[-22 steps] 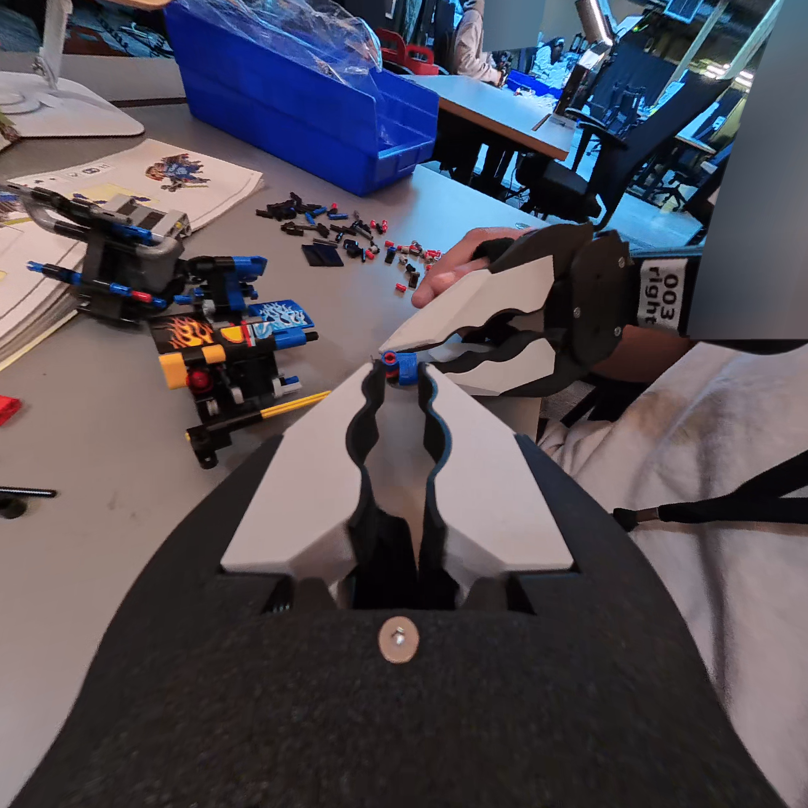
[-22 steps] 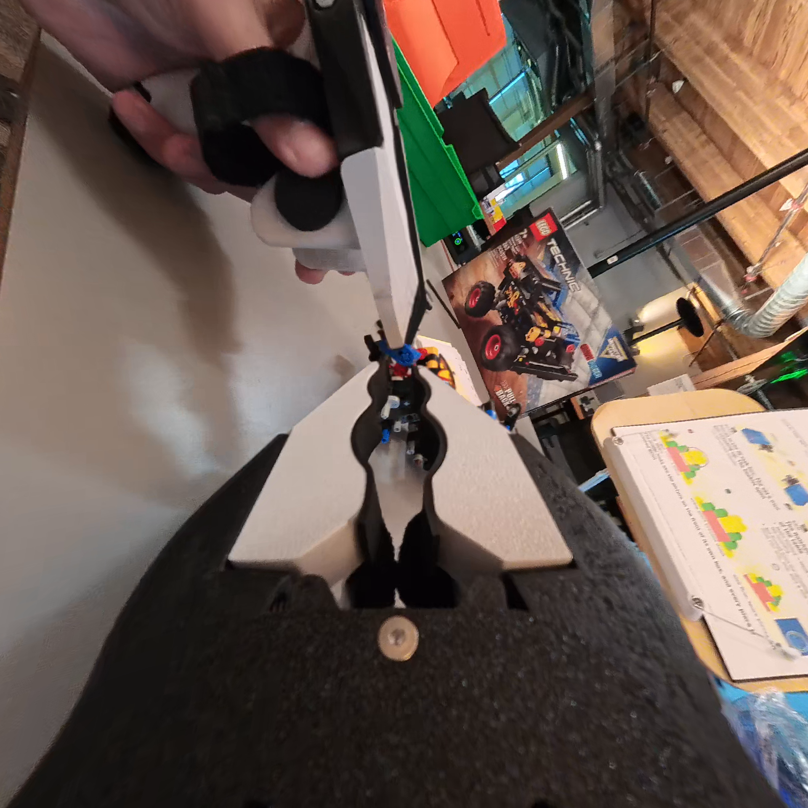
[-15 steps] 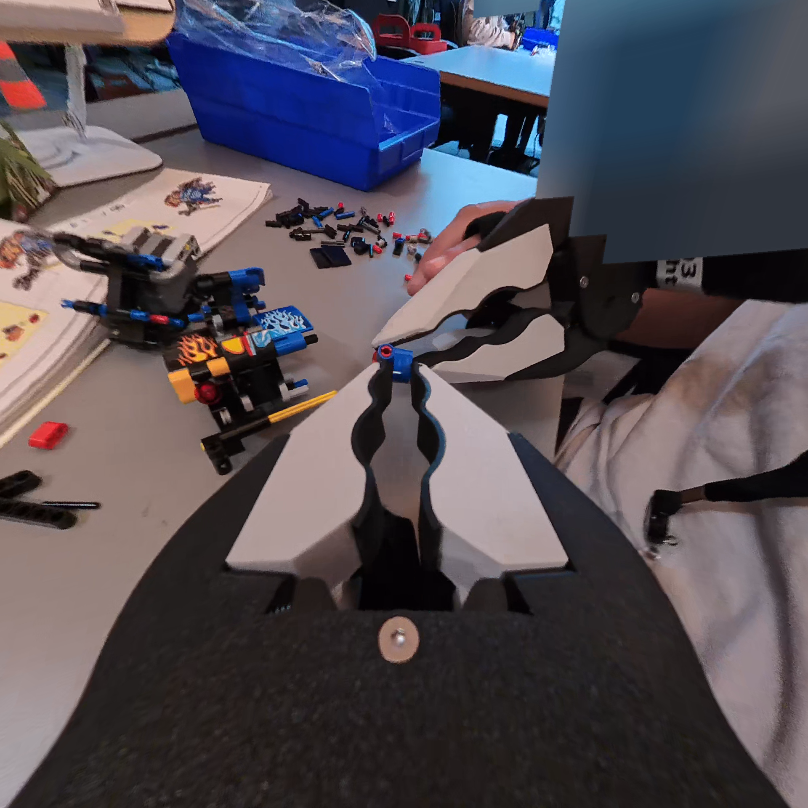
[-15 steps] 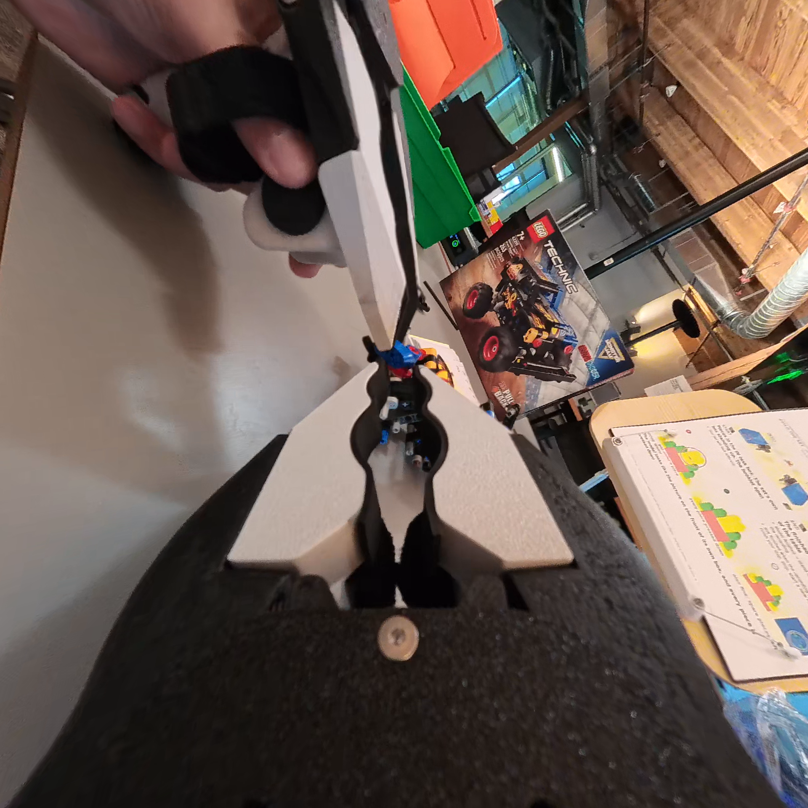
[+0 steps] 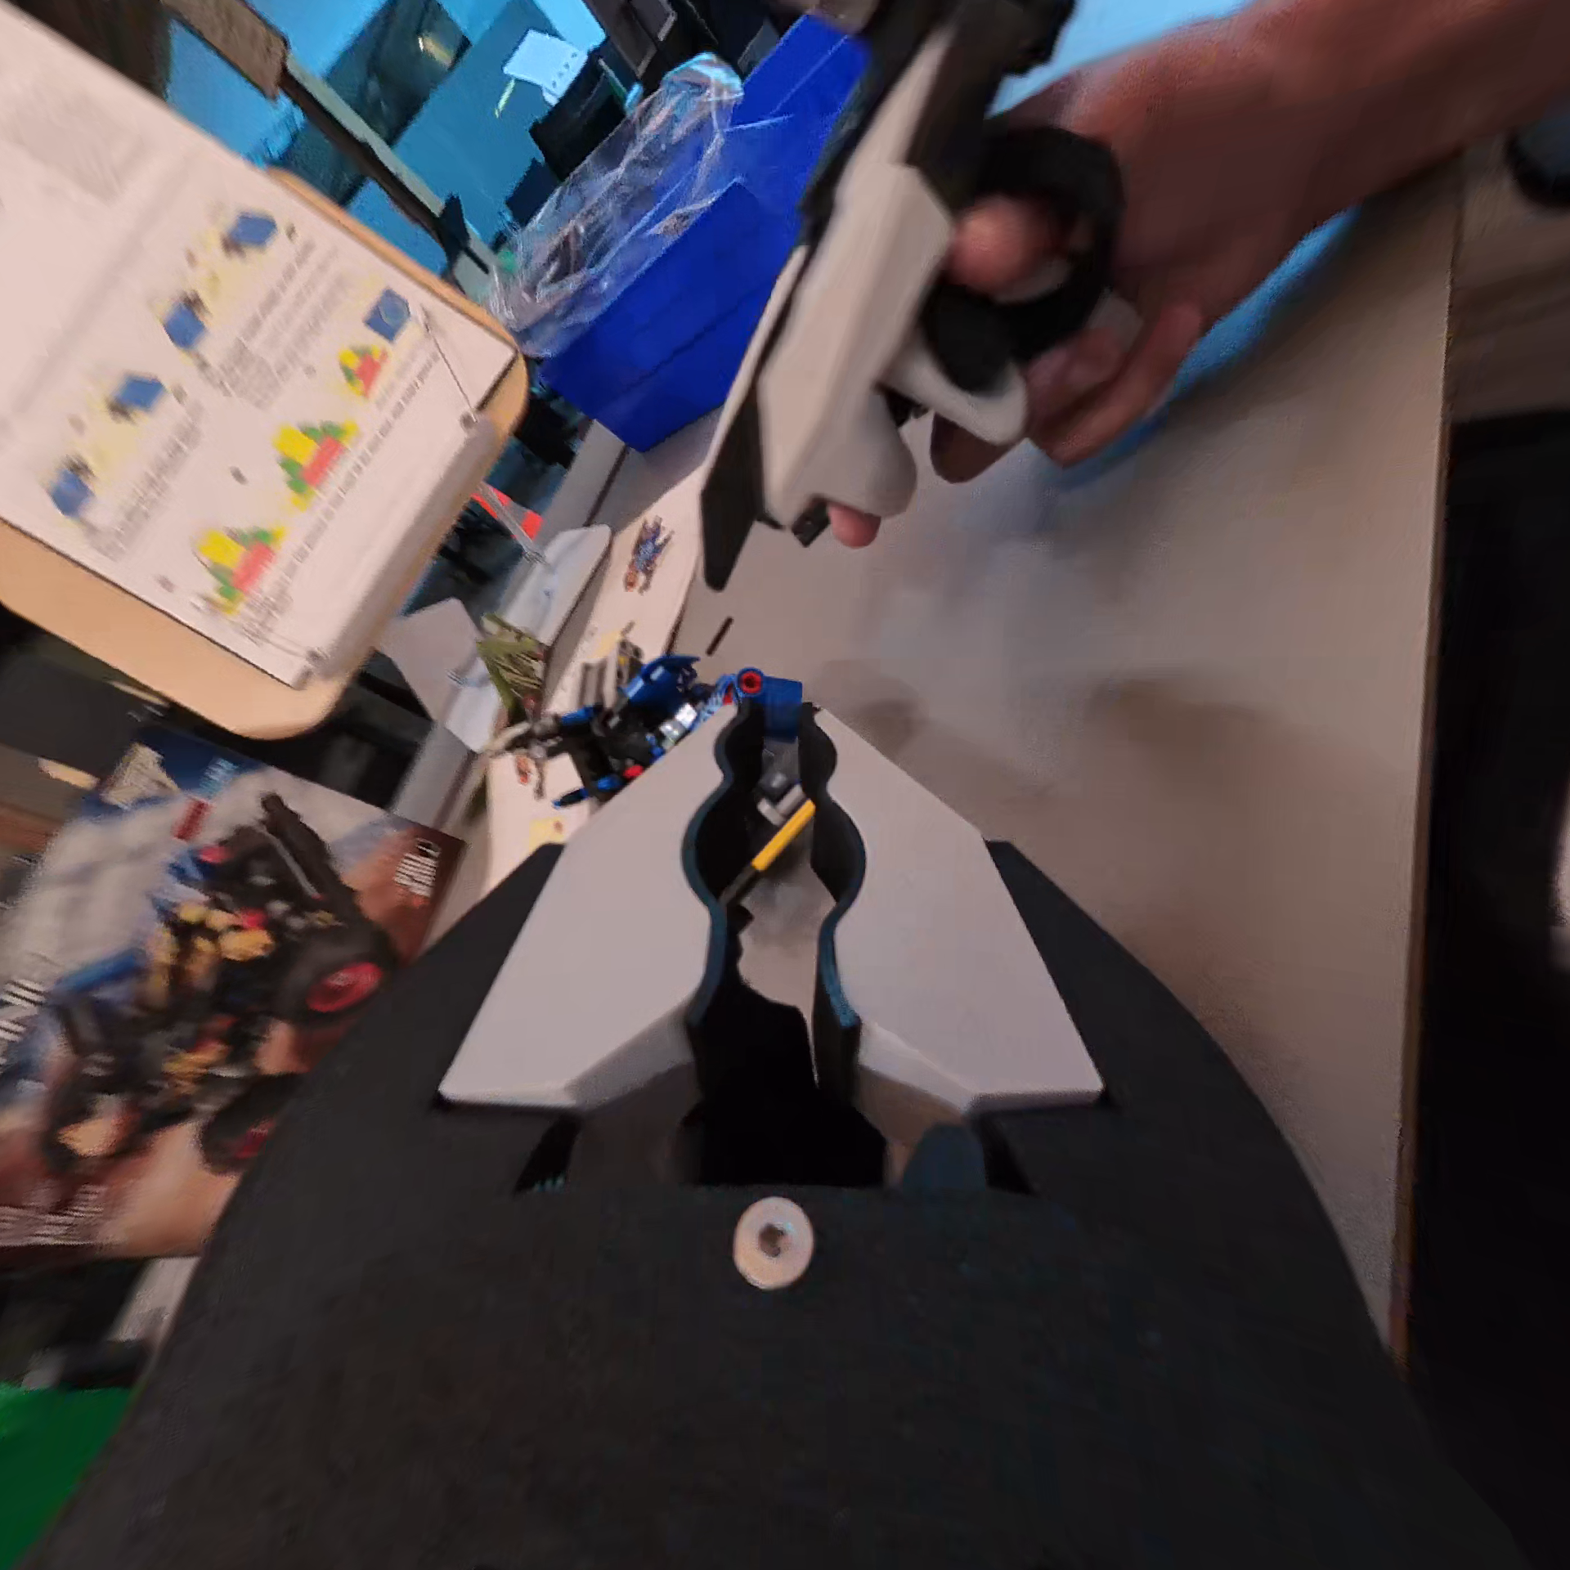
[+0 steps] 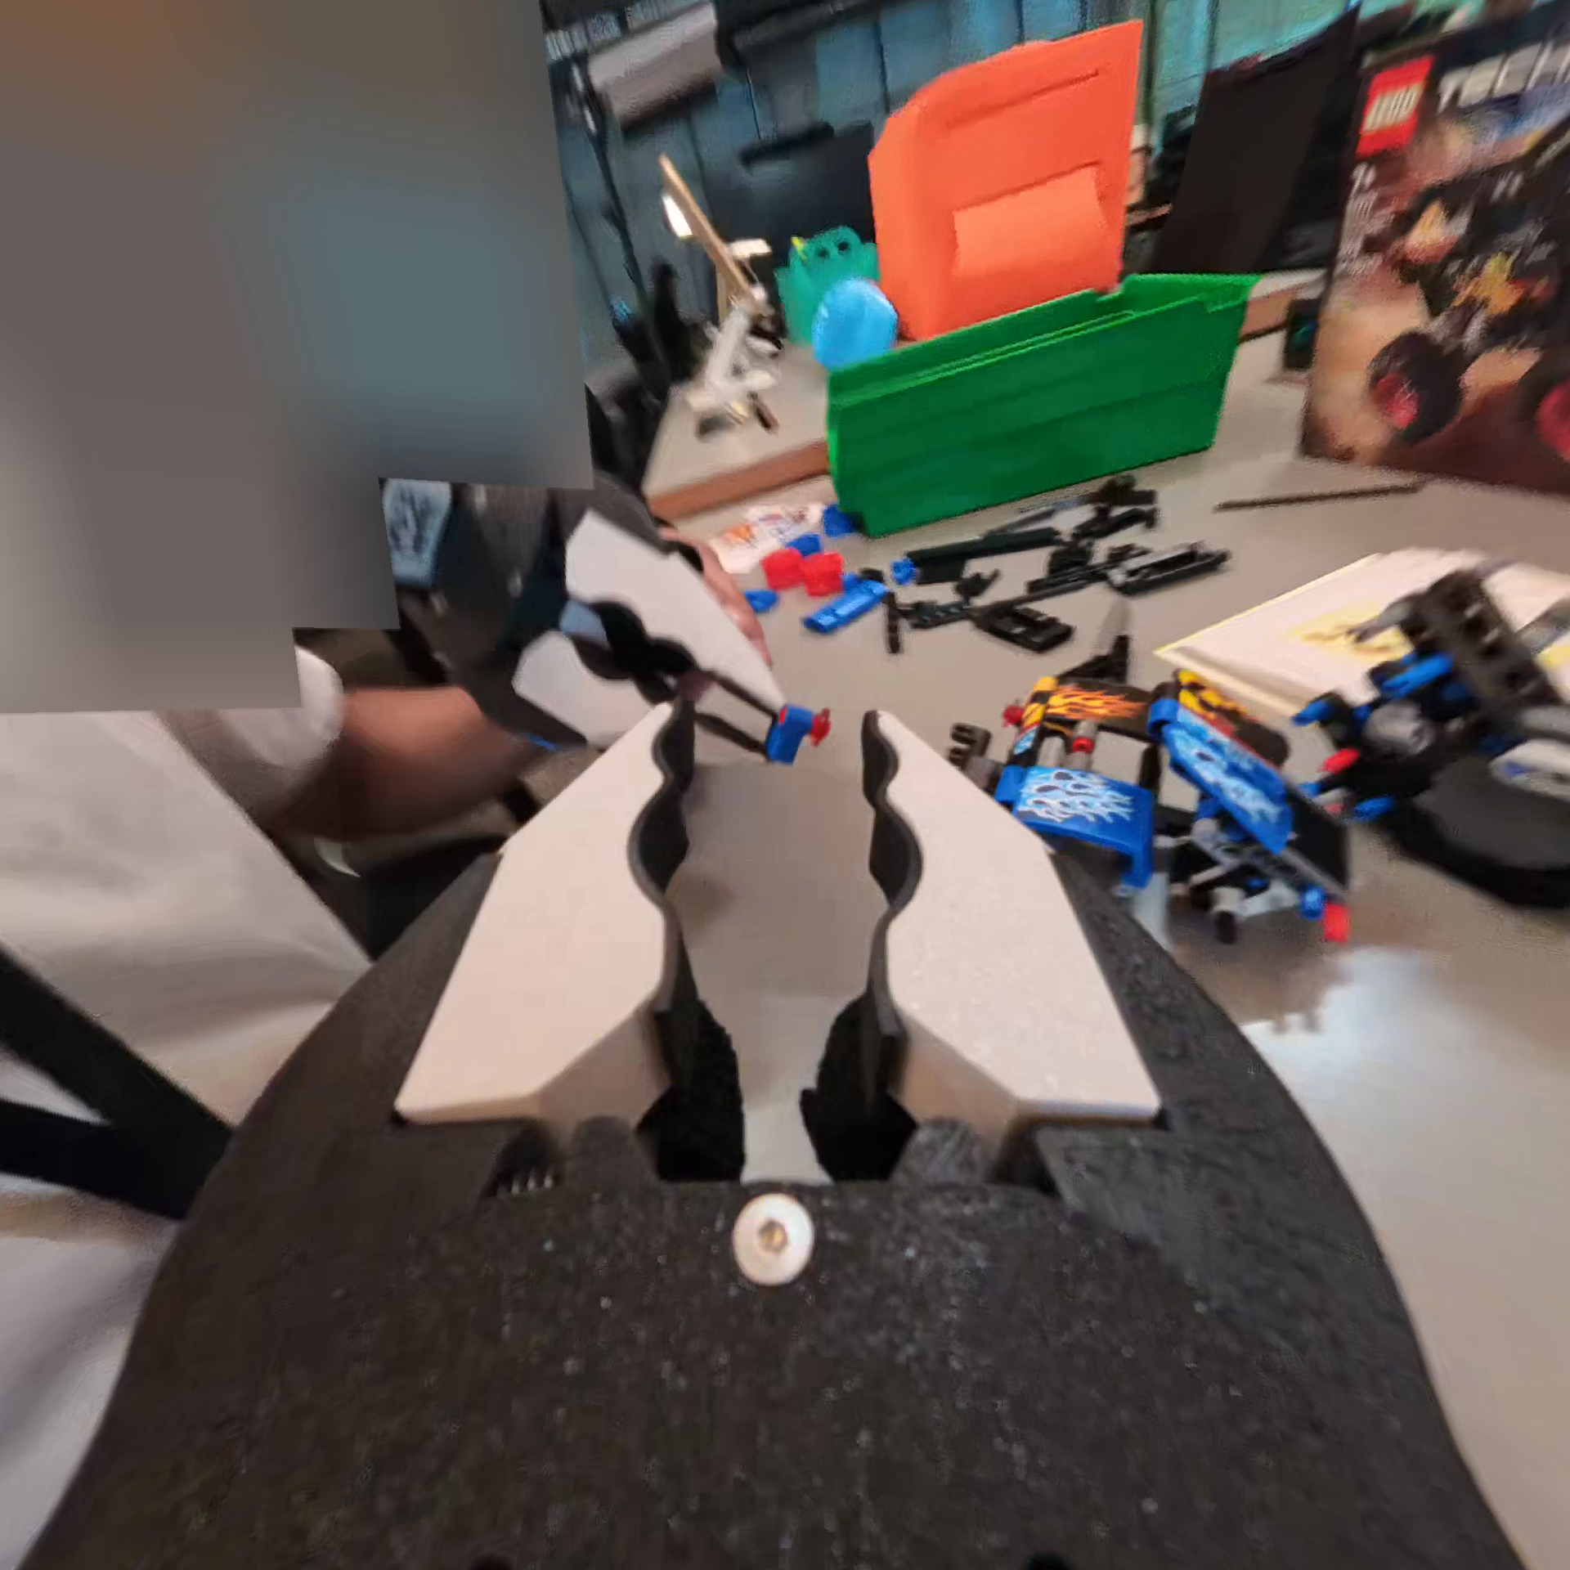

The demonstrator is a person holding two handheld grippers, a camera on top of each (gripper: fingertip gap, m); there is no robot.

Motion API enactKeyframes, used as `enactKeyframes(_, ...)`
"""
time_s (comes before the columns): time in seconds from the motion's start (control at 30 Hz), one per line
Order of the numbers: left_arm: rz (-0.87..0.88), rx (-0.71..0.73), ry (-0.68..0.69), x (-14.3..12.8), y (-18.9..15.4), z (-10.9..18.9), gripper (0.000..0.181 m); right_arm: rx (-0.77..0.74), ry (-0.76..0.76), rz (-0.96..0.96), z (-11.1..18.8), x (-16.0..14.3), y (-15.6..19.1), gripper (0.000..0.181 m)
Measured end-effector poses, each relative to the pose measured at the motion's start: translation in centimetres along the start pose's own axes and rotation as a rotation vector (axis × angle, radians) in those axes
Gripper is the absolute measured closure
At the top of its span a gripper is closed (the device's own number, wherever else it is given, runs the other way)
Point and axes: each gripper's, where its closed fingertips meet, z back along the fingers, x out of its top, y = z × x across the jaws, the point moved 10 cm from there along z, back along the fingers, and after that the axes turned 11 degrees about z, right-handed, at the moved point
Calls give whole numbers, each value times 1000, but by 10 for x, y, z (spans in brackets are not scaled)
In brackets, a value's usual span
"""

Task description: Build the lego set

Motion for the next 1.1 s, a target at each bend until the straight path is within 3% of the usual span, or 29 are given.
enactKeyframes(0.07, -145, 33, -13, 5, -10, -1, 175, 88, -18, -128, 0, -1, -6, 142)
enactKeyframes(0.17, -257, 72, -43, 10, -20, -4, 175, 133, 19, -156, -6, -6, -2, 146)
enactKeyframes(0.3, -254, 67, -54, 11, -23, -9, 175, 126, 54, -112, -8, -9, 1, 158)
enactKeyframes(0.6, -293, 111, -61, 12, -25, -10, 176, 129, 42, -128, -6, -8, 1, 168)
enactKeyframes(0.87, -296, 138, -59, 14, -25, -12, 175, 114, 28, -127, -6, -7, 0, 168)
enactKeyframes(1.1, -251, 162, -22, 15, -23, -15, 175, 12, 18, -3, -6, -5, 3, 167)
